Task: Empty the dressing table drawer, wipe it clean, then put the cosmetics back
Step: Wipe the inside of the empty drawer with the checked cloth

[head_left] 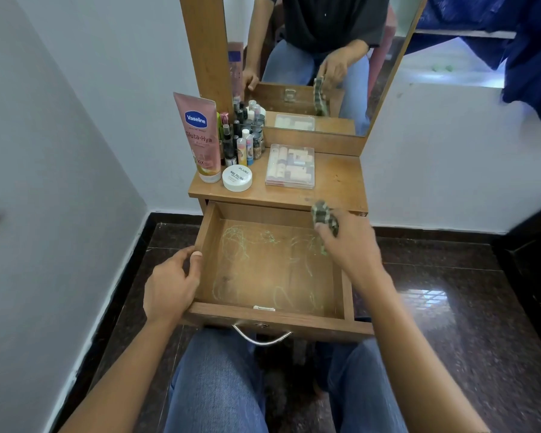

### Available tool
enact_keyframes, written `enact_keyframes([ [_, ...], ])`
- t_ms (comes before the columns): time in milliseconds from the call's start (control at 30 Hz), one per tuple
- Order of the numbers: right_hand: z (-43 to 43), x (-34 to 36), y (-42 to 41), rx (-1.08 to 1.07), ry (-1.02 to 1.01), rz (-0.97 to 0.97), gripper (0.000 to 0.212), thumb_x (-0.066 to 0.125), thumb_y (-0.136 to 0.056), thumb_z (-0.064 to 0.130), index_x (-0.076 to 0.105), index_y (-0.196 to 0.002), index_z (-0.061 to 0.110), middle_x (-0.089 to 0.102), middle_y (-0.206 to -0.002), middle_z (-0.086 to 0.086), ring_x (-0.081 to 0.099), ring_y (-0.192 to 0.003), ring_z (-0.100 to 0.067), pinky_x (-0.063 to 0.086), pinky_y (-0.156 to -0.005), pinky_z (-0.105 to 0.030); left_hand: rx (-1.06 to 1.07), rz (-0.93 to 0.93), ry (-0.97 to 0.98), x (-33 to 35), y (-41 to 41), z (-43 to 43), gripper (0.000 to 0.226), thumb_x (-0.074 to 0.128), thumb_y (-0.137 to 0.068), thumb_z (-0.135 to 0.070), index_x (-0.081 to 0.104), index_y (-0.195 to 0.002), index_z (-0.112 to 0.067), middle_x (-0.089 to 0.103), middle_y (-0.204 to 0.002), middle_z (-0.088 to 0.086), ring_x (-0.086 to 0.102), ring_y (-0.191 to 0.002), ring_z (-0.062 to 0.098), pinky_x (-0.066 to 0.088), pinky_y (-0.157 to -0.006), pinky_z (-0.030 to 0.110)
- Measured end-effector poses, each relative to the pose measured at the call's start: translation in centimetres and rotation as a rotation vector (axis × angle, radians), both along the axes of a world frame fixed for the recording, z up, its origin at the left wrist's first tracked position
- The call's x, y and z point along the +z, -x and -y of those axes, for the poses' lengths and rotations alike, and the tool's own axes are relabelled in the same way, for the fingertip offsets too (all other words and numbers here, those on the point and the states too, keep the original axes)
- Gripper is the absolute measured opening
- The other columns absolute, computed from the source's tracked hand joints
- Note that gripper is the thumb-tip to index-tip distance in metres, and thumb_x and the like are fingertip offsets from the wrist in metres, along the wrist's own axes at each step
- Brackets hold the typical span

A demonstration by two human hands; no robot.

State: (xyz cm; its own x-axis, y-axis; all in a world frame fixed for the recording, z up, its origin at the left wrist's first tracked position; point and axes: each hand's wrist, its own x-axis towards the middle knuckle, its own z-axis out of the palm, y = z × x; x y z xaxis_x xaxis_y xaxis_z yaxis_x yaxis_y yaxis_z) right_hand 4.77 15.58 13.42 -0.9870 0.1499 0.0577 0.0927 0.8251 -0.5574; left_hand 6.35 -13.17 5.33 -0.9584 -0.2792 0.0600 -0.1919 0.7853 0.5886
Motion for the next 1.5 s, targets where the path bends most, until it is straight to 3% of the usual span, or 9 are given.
enact_keyframes([
  [167, 1.8, -3.6, -1.5, -0.120, 0.183, 0.083, 0.022, 0.056, -0.093, 0.025, 0.065, -0.099, 0.006, 0.065, -0.082, -0.002, 0.058, -0.068, -0.009, 0.041, -0.052, -0.015, -0.004, -0.002, 0.010, 0.1, -0.1, 0.0, 0.039, 0.041, -0.097, -0.048, 0.063, -0.124, -0.029, 0.056, -0.066, -0.006, 0.059, -0.070, 0.018, 0.040, -0.059, 0.030],
  [300, 2.2, -4.7, -0.5, -0.196, -0.030, 0.089, 0.025, 0.053, -0.095, 0.023, 0.056, -0.114, 0.006, 0.066, -0.097, -0.011, 0.063, -0.083, -0.026, 0.045, -0.067, -0.029, -0.006, 0.006, 0.006, 0.0, -0.1, 0.1, 0.040, 0.040, -0.097, -0.048, 0.062, -0.124, -0.029, 0.054, -0.063, -0.008, 0.060, -0.068, 0.019, 0.041, -0.058, 0.030],
  [467, 2.7, -6.9, 0.4, 0.016, -0.514, 0.421, 0.026, 0.049, -0.094, 0.005, 0.054, -0.119, 0.008, 0.064, -0.116, -0.010, 0.063, -0.103, -0.029, 0.049, -0.078, -0.034, -0.008, 0.004, 0.000, 0.0, -0.1, 0.1, 0.039, 0.041, -0.097, -0.048, 0.063, -0.123, -0.028, 0.053, -0.060, -0.009, 0.059, -0.066, 0.017, 0.043, -0.059, 0.030],
  [633, 2.9, -8.4, 1.0, 0.065, -0.405, 0.590, 0.034, 0.047, -0.095, 0.011, 0.050, -0.128, 0.003, 0.057, -0.125, -0.014, 0.058, -0.112, -0.030, 0.049, -0.088, -0.035, -0.016, -0.003, 0.001, 0.1, -0.1, 0.0, 0.040, 0.041, -0.097, -0.048, 0.063, -0.124, -0.028, 0.055, -0.063, -0.010, 0.058, -0.067, 0.016, 0.044, -0.061, 0.030],
  [700, 3.2, -8.8, 1.9, 0.044, -0.290, 0.640, 0.054, 0.045, -0.098, 0.019, 0.028, -0.143, -0.006, 0.036, -0.145, -0.025, 0.041, -0.131, -0.037, 0.039, -0.105, -0.040, -0.012, -0.003, -0.001, 0.2, -0.1, -0.1, 0.039, 0.041, -0.097, -0.047, 0.063, -0.124, -0.028, 0.055, -0.061, -0.009, 0.057, -0.064, 0.014, 0.041, -0.057, 0.028],
  [800, 3.7, -9.6, 3.1, 0.065, -0.195, 0.687, 0.070, 0.035, -0.102, 0.021, -0.010, -0.147, -0.007, -0.014, -0.155, -0.026, -0.007, -0.145, -0.037, 0.006, -0.118, -0.044, -0.008, 0.001, 0.002, 0.3, -0.2, -0.1, 0.039, 0.041, -0.097, -0.047, 0.063, -0.124, -0.029, 0.056, -0.062, -0.007, 0.059, -0.066, 0.015, 0.043, -0.058, 0.029],
  [933, 3.3, -11.3, 3.5, 0.040, -0.247, 0.750, 0.071, 0.030, -0.102, 0.025, -0.017, -0.145, -0.006, -0.025, -0.152, -0.025, -0.020, -0.143, -0.038, -0.006, -0.118, -0.045, -0.021, 0.001, 0.008, 0.2, -0.2, 0.1, 0.040, 0.041, -0.097, -0.048, 0.062, -0.125, -0.029, 0.053, -0.063, -0.007, 0.059, -0.067, 0.018, 0.043, -0.058, 0.028],
  [1267, 2.9, -12.0, 5.1, 0.025, -0.284, 0.663, 0.075, 0.031, -0.100, 0.032, -0.013, -0.147, -0.006, -0.020, -0.155, -0.022, -0.016, -0.144, -0.034, -0.006, -0.117, -0.041, -0.059, -0.004, 0.039, 0.0, -0.2, 0.0, 0.040, 0.042, -0.098, -0.045, 0.061, -0.127, -0.026, 0.049, -0.060, -0.011, 0.054, -0.062, 0.012, 0.037, -0.053, 0.025],
  [1500, 3.3, -12.1, 4.1, 0.013, -0.332, 0.582, 0.064, 0.029, -0.099, 0.019, -0.004, -0.148, -0.006, -0.007, -0.157, -0.022, -0.006, -0.147, -0.032, 0.005, -0.118, -0.041, -0.054, 0.030, 0.043, -0.1, 0.0, 0.5, 0.043, 0.043, -0.097, -0.047, 0.058, -0.131, -0.026, 0.051, -0.061, -0.010, 0.054, -0.061, 0.012, 0.041, -0.056, 0.028],
])
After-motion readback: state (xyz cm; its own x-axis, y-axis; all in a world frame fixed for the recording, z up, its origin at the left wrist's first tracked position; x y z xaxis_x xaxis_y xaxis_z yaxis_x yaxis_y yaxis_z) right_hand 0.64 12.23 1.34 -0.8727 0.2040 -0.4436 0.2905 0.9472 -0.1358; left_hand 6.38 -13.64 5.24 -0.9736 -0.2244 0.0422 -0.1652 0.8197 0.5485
